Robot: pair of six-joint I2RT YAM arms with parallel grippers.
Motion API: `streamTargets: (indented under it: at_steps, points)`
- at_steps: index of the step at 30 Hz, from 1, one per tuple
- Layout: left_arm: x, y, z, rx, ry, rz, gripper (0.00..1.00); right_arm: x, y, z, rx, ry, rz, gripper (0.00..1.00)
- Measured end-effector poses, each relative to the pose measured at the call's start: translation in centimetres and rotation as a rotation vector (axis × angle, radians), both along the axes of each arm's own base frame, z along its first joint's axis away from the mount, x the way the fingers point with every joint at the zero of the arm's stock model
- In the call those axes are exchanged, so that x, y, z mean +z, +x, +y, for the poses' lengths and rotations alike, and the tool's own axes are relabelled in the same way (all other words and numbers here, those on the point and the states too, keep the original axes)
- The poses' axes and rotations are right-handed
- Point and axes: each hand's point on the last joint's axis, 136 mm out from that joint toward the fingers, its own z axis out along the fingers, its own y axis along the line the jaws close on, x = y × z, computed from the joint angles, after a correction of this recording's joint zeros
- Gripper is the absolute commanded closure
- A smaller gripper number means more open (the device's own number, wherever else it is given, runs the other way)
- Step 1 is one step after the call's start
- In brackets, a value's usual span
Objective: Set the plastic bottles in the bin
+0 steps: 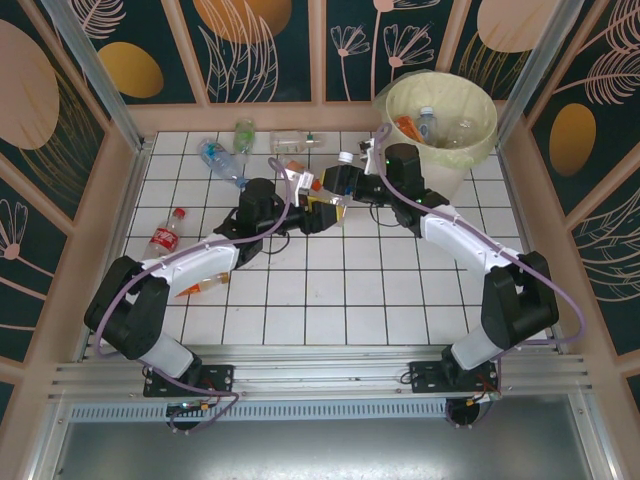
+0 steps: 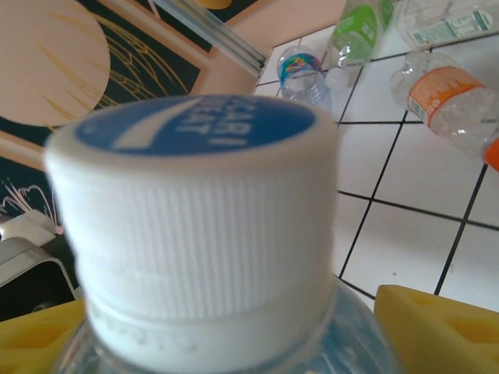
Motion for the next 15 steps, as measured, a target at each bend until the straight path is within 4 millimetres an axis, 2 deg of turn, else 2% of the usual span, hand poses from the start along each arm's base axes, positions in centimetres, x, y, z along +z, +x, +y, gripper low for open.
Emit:
streamTargets:
  at_steps: [2, 6, 10, 13, 15]
  points:
    - [-0.04, 0.02, -0.07, 0.007, 0.0, 0.005, 0.4, 0.17, -0.08, 0.16, 0.007, 0.004, -0.007, 0.39]
    - [-0.03, 0.21, -0.02, 0.022, 0.0, 0.006, 0.27, 0.22, -0.02, 0.13, 0.005, 0.003, -0.012, 0.44]
    - [0.24, 0.41, -0.08, 0.035, -0.004, -0.001, 0.02, -0.15, 0.03, -0.03, -0.005, -0.01, -0.002, 0.46]
    - [0.49, 0.53, -0.1, 0.038, -0.006, -0.007, 0.01, -0.19, 0.24, -0.32, -0.021, -0.03, -0.003, 0.46]
    - [0.75, 0.72, -0.14, 0.042, 0.007, -0.005, 0.01, 0.45, 0.64, -0.62, -0.038, -0.048, -0.023, 0.46]
